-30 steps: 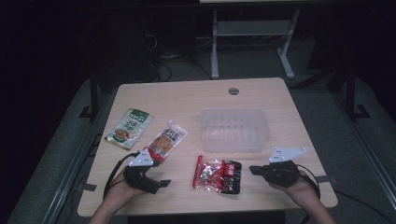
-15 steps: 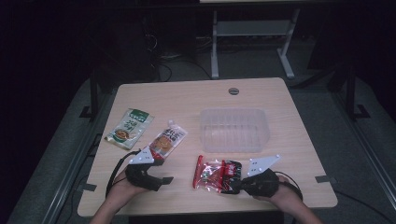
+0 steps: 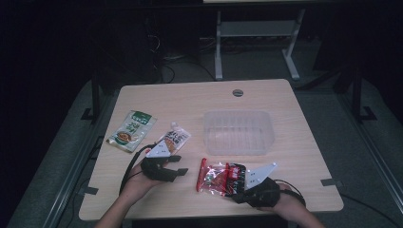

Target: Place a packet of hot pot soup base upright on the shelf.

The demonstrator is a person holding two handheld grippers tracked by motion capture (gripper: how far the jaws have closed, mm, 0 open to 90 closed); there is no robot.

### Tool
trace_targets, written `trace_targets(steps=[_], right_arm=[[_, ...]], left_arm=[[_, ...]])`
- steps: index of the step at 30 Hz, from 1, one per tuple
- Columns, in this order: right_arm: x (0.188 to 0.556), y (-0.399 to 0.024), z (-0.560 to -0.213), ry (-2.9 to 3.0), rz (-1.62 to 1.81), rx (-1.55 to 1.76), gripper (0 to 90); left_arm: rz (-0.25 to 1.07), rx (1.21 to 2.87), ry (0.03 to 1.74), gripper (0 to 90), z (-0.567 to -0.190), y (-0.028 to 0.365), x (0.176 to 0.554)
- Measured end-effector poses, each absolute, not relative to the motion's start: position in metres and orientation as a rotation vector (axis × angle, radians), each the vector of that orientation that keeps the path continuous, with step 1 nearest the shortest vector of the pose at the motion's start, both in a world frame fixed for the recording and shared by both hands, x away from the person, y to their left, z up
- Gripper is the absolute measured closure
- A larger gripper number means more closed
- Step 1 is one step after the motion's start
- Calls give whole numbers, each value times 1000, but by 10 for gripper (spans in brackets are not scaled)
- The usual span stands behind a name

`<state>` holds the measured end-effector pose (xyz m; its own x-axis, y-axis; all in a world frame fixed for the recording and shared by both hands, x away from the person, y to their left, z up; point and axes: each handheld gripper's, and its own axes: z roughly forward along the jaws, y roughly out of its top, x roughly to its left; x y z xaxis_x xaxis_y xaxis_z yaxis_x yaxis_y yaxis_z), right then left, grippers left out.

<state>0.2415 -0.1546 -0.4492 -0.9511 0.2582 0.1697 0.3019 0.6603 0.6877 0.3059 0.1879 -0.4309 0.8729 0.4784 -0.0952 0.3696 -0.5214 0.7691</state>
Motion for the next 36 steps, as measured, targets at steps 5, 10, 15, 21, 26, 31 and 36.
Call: trace_targets(steps=[5,10,15,21,26,31,36], right_arm=[[245,-159,-451,-2819,-1152,-509,897],[247,-164,-452,-2830,-1138,-539,896],[251,-169,-453,-2854,-1128,-572,897],[259,-178,-453,-2870,-1136,-632,896],[262,-189,-448,-2828,-1192,-673,847],[269,-206,-445,-2756,-1248,-819,603],[272,-212,-444,-2756,-1281,-916,417]], left_arm=[[98,2179,593,617,-432,177,311],[46,2204,558,756,-432,162,317],[37,2221,517,874,-429,155,314],[28,2223,506,896,-427,157,307],[28,2233,500,897,-427,157,305],[43,2246,467,898,-430,150,302],[39,2271,459,898,-436,143,300]])
